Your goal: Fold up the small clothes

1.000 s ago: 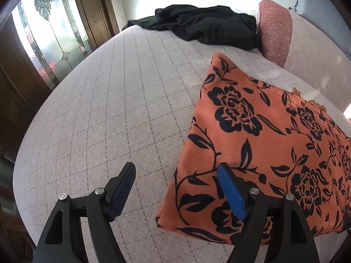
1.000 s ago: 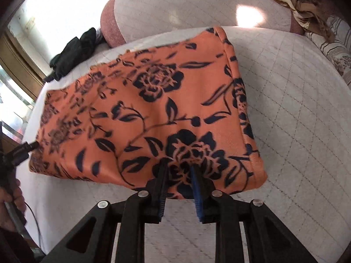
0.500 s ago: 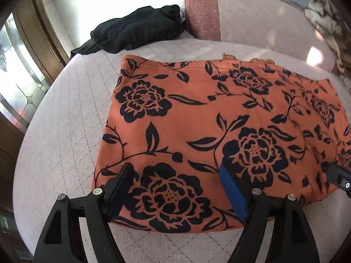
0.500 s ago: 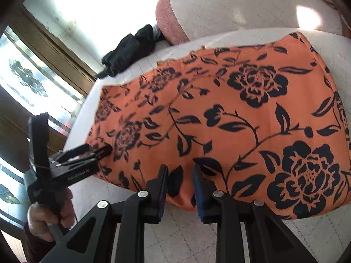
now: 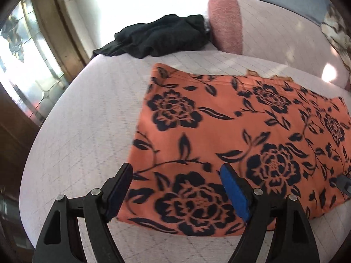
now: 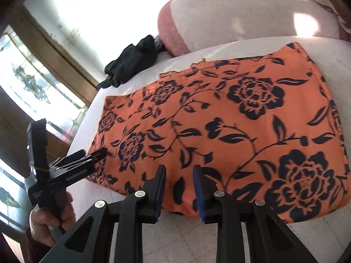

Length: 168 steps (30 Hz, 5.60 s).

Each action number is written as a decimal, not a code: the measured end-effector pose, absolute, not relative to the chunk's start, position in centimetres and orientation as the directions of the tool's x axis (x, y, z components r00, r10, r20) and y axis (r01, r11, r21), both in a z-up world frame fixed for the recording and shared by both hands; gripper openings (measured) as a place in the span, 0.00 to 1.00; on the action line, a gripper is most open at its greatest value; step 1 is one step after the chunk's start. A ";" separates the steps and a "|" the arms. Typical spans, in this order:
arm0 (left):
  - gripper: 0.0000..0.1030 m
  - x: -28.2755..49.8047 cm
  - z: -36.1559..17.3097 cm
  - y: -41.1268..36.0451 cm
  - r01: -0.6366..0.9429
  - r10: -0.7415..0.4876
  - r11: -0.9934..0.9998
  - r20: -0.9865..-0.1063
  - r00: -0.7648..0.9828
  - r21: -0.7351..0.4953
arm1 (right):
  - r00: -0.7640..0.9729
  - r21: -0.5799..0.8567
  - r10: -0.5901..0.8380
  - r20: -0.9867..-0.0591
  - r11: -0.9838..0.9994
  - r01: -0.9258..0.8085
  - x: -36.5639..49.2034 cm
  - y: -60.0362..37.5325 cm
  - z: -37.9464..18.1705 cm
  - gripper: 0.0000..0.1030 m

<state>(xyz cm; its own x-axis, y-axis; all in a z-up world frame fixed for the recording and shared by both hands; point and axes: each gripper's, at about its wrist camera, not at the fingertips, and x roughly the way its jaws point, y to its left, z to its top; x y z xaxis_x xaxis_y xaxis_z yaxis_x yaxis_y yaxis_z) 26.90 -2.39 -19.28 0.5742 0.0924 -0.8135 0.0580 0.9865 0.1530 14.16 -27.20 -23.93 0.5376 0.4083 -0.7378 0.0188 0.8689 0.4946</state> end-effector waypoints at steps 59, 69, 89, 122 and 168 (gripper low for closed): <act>0.78 23.3 -22.1 3.7 -0.118 -0.292 0.921 -0.860 0.419 -0.370 | 0.601 0.666 0.360 -0.714 0.613 0.424 12.2 -38.7 -26.6 0.35; 0.83 20.6 -22.5 8.0 -0.195 -0.433 0.816 -0.800 0.416 -0.544 | 0.605 0.736 0.447 -0.659 0.552 0.393 7.3 -37.6 -24.4 0.72; 0.40 26.0 -24.7 5.8 -0.219 -0.437 0.704 -0.655 0.617 -0.676 | 0.795 0.787 0.234 -0.559 0.452 0.420 13.1 -39.3 -28.4 0.62; 0.19 21.2 -18.0 4.6 -0.008 -0.398 0.843 -0.632 0.665 -0.538 | 0.815 0.551 0.067 -0.576 0.768 0.326 11.9 -34.3 -19.7 0.19; 0.31 9.9 -23.0 7.0 -0.044 -0.433 0.822 -0.674 0.599 -0.568 | 0.483 0.552 0.418 -0.770 0.816 0.173 16.7 -22.6 -25.2 0.28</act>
